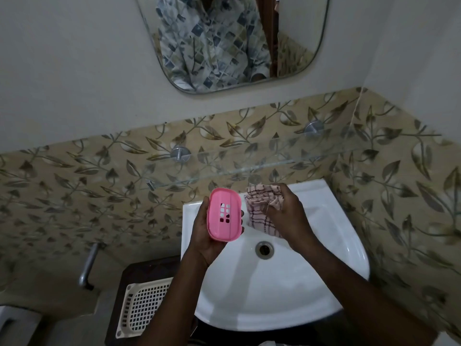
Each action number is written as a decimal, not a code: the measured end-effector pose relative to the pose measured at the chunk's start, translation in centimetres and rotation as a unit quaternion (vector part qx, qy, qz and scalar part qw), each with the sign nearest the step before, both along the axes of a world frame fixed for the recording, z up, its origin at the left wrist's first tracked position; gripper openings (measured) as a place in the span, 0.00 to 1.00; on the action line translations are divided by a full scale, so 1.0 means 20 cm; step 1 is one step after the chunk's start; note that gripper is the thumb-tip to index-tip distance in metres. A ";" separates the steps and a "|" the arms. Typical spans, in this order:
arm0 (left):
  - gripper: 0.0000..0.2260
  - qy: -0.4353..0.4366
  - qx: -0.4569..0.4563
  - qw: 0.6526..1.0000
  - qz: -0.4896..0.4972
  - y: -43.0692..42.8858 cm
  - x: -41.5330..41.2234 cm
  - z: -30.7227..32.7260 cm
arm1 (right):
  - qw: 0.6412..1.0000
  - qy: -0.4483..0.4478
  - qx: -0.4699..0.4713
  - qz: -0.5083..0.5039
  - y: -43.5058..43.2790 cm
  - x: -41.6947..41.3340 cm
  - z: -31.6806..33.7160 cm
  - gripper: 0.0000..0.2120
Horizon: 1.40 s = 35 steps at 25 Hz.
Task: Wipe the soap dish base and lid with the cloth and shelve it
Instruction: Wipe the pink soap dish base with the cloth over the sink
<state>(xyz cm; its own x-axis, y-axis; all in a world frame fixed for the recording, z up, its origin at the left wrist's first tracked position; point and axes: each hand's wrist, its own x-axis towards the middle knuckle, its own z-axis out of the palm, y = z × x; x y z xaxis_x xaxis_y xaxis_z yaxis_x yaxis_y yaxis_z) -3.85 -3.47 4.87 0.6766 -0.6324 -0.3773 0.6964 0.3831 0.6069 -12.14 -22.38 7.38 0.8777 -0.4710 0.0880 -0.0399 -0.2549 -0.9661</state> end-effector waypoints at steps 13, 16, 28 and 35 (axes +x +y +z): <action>0.32 0.008 0.009 1.000 -0.004 -0.02 0.00 0.04 | 0.961 0.007 0.274 0.044 0.00 0.02 -0.09 0.23; 0.27 0.040 -0.034 0.999 0.015 -0.05 0.01 0.05 | 0.987 -0.021 0.005 0.158 0.12 -0.03 -0.06 0.38; 0.26 0.090 0.007 0.994 -0.054 -0.06 0.11 0.11 | 0.885 -0.184 -0.325 0.278 -0.03 0.03 -0.01 0.19; 0.25 0.107 0.011 0.990 -0.094 -0.09 0.13 0.12 | 0.833 -0.223 -0.392 0.321 -0.01 0.08 -0.06 0.17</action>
<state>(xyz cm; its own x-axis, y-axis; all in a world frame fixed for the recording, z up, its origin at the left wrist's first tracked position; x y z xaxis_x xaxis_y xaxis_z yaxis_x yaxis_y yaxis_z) -1.30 -5.26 7.35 0.4510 -0.7297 -0.5139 0.8674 0.2227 0.4451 -10.53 -22.56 6.11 0.7237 0.4384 0.5329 0.6663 -0.6450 -0.3742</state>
